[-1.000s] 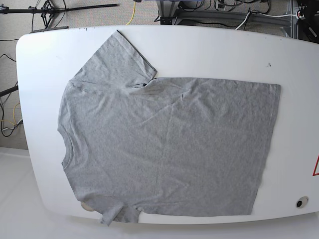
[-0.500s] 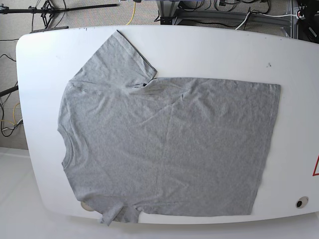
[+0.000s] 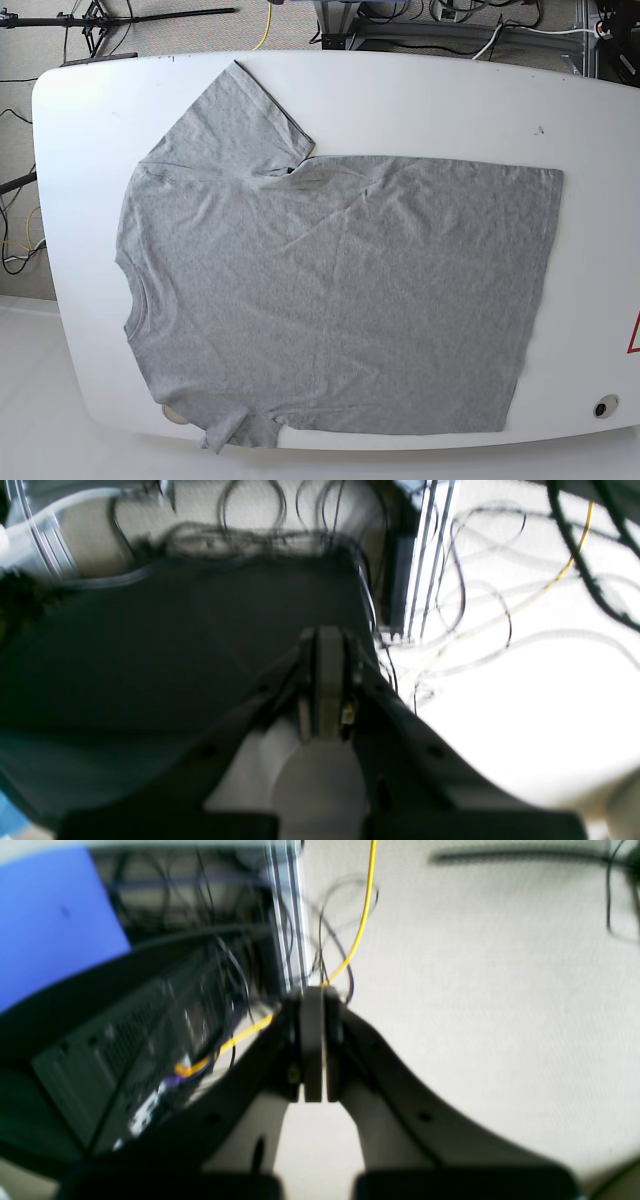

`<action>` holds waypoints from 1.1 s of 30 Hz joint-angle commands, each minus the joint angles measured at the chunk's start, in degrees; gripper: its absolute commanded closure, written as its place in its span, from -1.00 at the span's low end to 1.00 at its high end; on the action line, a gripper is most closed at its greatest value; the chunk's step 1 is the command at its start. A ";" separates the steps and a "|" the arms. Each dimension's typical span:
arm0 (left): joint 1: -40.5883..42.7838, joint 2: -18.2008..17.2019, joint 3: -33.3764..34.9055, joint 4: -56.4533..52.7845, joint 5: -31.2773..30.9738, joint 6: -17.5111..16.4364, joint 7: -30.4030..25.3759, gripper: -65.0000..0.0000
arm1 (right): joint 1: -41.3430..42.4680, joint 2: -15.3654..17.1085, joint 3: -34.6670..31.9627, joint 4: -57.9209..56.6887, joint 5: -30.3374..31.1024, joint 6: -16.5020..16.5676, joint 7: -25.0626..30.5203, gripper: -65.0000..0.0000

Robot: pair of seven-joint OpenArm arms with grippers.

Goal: Fold the T-shirt properly

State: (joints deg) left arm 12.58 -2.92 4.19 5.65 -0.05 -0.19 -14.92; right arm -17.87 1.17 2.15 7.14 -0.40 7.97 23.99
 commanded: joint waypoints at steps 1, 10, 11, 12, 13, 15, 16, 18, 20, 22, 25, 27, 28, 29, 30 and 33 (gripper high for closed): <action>2.06 -0.20 0.07 1.58 -0.16 0.04 -1.95 1.00 | -2.77 0.55 -0.15 0.46 -0.20 0.28 0.74 1.00; 11.75 -0.93 0.14 16.50 -0.81 -0.48 -1.56 1.00 | -9.97 0.50 0.04 12.17 -0.07 0.38 -5.19 1.00; 12.62 -1.03 0.16 18.31 -0.93 -0.53 -1.49 1.00 | -10.56 0.56 0.03 13.28 -0.06 0.41 -5.41 1.00; 13.51 -1.14 0.22 20.02 -0.99 -0.49 -1.48 1.00 | -11.18 0.59 0.04 14.31 -0.02 0.42 -5.54 1.00; 14.40 -1.25 0.28 21.73 -1.05 -0.45 -1.47 1.00 | -11.80 0.62 0.05 15.34 0.02 0.42 -5.66 1.00; 16.24 -1.60 0.43 25.20 -1.31 -0.51 -1.42 1.00 | -12.86 0.77 -0.08 17.27 0.10 0.48 -5.91 1.00; 17.09 -1.73 0.49 26.70 -1.42 -0.45 -1.41 1.00 | -13.31 0.83 -0.08 18.18 0.12 0.47 -6.00 1.00; 18.69 -2.02 0.62 29.48 -1.69 -0.40 -1.47 1.00 | -14.24 0.95 -0.10 19.93 0.20 0.46 -6.08 1.00; 21.07 -2.64 0.74 33.10 -2.04 -0.68 -2.34 1.00 | -15.84 1.22 -0.11 23.47 0.12 0.68 -6.53 1.00; 23.12 -3.22 0.85 35.85 -2.40 -0.95 -3.19 1.00 | -17.42 1.47 -0.12 27.05 -0.01 0.87 -7.03 1.00; 24.33 -3.54 0.87 36.83 -3.01 -0.93 -3.30 1.00 | -18.77 1.67 -0.18 29.65 0.02 0.85 -7.15 1.00; 24.95 -3.69 0.84 36.95 -3.58 -0.96 -3.45 1.00 | -19.58 1.82 -0.22 31.09 -0.04 0.79 -7.14 1.00; 25.31 -3.73 0.86 37.17 -3.84 -0.95 -3.52 1.00 | -20.00 1.87 -0.20 31.74 -0.07 0.81 -7.14 1.00; 25.67 -3.78 0.87 37.39 -4.09 -0.93 -3.58 1.00 | -20.43 1.93 -0.18 32.39 -0.10 0.82 -7.13 1.00; 25.92 -3.82 0.83 37.41 -4.36 -0.93 -3.66 1.00 | -20.79 1.98 -0.17 32.86 -0.12 0.80 -7.06 1.00; 27.97 -4.66 0.66 39.09 -5.65 -0.85 -4.76 1.00 | -22.75 2.21 -0.06 34.91 0.03 0.78 -5.16 1.00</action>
State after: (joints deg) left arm 37.60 -6.63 5.02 42.78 -4.51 -1.08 -18.02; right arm -37.43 3.07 1.98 40.10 -0.21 8.56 16.67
